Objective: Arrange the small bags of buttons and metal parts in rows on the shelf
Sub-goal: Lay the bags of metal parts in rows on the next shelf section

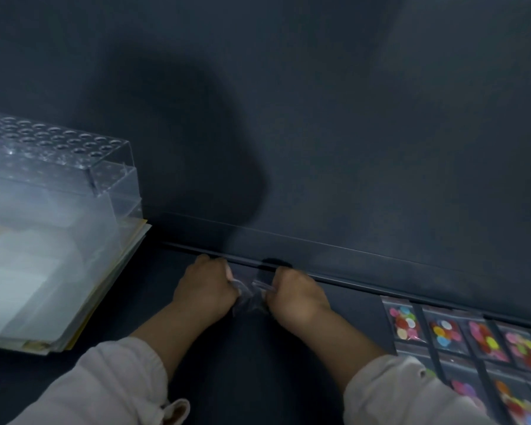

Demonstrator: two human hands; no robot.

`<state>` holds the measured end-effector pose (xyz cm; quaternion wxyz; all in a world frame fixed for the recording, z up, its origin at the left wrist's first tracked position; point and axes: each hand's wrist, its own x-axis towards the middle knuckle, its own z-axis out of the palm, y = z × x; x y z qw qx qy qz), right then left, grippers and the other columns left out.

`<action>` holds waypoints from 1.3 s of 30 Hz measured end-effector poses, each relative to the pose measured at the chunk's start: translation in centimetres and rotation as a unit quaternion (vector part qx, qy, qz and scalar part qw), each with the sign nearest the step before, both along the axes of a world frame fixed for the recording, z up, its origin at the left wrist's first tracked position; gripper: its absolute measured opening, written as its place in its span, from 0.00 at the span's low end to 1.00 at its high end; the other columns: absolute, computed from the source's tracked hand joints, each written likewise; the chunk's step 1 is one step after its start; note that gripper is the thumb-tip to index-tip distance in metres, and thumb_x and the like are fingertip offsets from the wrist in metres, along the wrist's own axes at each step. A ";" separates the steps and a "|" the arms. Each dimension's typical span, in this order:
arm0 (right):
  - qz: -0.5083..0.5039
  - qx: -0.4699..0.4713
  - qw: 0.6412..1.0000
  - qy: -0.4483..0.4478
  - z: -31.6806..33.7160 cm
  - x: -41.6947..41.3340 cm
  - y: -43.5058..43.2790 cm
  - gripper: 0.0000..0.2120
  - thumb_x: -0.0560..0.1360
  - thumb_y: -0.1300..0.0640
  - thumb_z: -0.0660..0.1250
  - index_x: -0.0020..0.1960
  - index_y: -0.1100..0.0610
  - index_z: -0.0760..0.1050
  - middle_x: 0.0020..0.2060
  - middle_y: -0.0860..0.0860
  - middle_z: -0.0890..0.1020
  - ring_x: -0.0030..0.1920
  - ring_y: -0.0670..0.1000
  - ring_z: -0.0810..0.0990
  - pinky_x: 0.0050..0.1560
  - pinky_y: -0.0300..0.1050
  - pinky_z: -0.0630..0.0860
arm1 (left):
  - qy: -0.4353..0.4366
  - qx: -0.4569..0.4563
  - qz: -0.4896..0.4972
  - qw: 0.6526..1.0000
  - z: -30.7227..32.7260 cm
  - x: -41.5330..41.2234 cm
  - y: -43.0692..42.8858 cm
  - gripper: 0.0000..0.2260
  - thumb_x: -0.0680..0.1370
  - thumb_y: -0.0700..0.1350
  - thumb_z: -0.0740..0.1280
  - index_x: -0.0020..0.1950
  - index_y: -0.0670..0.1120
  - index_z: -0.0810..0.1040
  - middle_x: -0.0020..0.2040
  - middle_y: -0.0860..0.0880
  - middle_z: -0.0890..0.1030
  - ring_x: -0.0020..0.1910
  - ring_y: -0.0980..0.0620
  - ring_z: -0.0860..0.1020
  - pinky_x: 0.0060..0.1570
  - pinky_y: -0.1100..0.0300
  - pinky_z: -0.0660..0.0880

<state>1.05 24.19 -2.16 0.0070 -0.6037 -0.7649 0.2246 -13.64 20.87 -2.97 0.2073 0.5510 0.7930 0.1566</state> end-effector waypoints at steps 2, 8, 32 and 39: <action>0.008 -0.009 1.000 -0.004 0.2 -0.3 -0.2 0.11 0.75 0.56 0.63 0.56 0.58 0.72 0.57 0.56 0.77 0.56 0.56 0.76 0.47 0.41 0.69 | -0.025 0.002 -0.006 1.000 -0.1 0.1 0.0 0.03 0.72 0.45 0.69 0.45 0.48 0.78 0.51 0.49 0.71 0.47 0.52 0.72 0.43 0.62 0.67; -0.061 0.001 0.978 0.199 -0.2 0.8 -0.6 0.09 0.74 0.57 0.64 0.37 0.52 0.67 0.32 0.49 0.76 0.33 0.48 0.74 0.32 0.41 0.70 | -0.022 0.023 -0.049 0.998 -0.7 0.1 0.2 0.18 0.73 0.43 0.67 0.62 0.52 0.72 0.59 0.48 0.71 0.54 0.49 0.74 0.51 0.58 0.72; -0.251 -0.066 0.777 0.574 5.9 18.7 -11.3 0.13 0.73 0.68 0.66 0.33 0.55 0.71 0.25 0.53 0.74 0.24 0.49 0.67 0.27 0.38 0.63 | -0.453 -0.017 -0.113 0.884 8.1 18.3 -6.6 0.03 0.76 0.39 0.66 0.46 0.43 0.79 0.39 0.46 0.83 0.36 0.50 0.78 0.30 0.66 0.74; -0.306 -0.009 0.748 0.588 8.0 32.4 -20.1 0.11 0.75 0.68 0.64 0.36 0.57 0.69 0.27 0.53 0.73 0.23 0.46 0.70 0.27 0.36 0.70 | -0.463 -0.055 -0.184 0.865 10.2 32.1 -13.1 0.03 0.77 0.40 0.65 0.43 0.45 0.77 0.43 0.43 0.83 0.37 0.48 0.76 0.34 0.62 0.71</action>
